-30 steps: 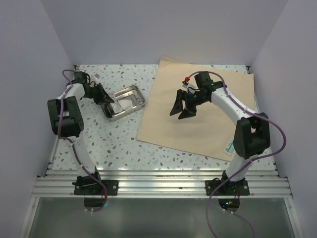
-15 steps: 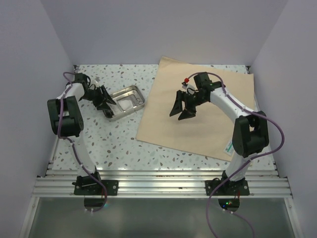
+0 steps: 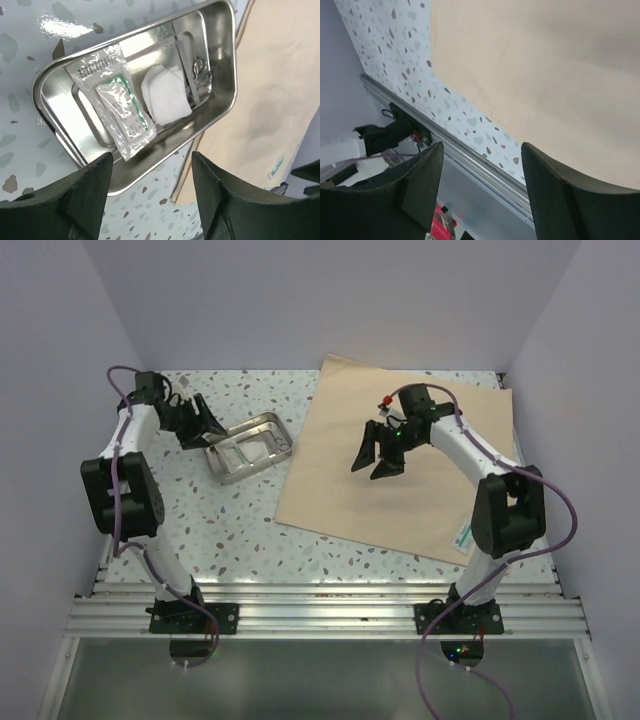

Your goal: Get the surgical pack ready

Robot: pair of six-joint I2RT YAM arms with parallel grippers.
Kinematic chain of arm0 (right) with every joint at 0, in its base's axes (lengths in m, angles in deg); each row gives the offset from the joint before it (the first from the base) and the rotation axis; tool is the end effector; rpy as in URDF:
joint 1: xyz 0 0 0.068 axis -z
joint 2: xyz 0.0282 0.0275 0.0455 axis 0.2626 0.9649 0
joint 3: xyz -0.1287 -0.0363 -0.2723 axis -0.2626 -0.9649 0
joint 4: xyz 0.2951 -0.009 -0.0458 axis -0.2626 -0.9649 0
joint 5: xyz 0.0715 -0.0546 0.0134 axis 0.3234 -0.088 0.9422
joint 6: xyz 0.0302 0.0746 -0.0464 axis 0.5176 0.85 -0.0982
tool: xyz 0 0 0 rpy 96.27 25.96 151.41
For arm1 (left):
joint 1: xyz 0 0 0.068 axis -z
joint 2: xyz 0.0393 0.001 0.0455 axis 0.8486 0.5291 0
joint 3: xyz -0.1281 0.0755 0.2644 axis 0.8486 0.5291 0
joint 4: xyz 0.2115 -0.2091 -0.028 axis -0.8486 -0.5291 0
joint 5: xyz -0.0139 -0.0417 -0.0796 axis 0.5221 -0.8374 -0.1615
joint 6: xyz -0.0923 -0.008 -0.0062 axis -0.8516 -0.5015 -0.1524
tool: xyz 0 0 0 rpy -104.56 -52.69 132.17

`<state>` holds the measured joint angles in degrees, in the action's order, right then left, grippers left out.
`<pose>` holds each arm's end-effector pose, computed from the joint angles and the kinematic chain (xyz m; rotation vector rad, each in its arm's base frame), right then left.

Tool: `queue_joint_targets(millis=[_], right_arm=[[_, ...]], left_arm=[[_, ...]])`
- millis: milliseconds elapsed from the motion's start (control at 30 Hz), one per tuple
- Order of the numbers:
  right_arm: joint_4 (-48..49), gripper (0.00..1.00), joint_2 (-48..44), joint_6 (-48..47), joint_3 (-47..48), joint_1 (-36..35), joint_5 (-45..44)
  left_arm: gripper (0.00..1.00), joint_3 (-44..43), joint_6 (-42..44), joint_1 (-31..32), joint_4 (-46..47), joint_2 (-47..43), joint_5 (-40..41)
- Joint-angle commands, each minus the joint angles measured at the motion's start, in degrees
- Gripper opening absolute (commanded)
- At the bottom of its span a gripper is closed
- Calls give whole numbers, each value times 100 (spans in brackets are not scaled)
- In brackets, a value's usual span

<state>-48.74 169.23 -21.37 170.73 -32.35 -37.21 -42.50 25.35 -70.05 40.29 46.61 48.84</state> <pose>0.3926 0.1720 0.2337 -0.0229 2.8042 1.0458 0.4725 0.0549 0.2132 -0.5180 2.5564 -0.7888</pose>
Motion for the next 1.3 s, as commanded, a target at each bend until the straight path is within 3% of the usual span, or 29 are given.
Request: queue_joint_targets(millis=[0,133,233,533,733,800,867,1067,1267], right_arm=[[-135,67,-511,383,-135,691,-613],[68,66,-915,701,-1067,2401,-586],[-142,66,-1170,509,-1586,3238,-928],[-652,73,-1760,69,-2713,4629,-1806],[-995,79,-1497,-450,-2230,4666,-3122],[-1136,88,-1461,-564,-2098,4666,-3380],[-1127,91,-1443,-564,-2106,4648,-3530],[-689,88,-1435,-353,-2694,4367,-3566],[-512,85,-1303,-327,-2678,4015,-3935]], left_arm=[[68,189,29,12,192,-691,-68],[68,636,11,495,543,-1122,-227],[68,1129,-42,1020,815,-1447,-306],[68,2290,-244,2403,1660,-1984,-851],[68,2658,-323,2561,1923,-2054,-1105],[68,2677,-402,2657,2011,-2019,-1185],[68,2624,-393,2693,1985,-1906,-1194],[67,2492,-428,2763,2012,-1633,-1264],[67,2474,-429,2790,1985,-1624,-1203]])
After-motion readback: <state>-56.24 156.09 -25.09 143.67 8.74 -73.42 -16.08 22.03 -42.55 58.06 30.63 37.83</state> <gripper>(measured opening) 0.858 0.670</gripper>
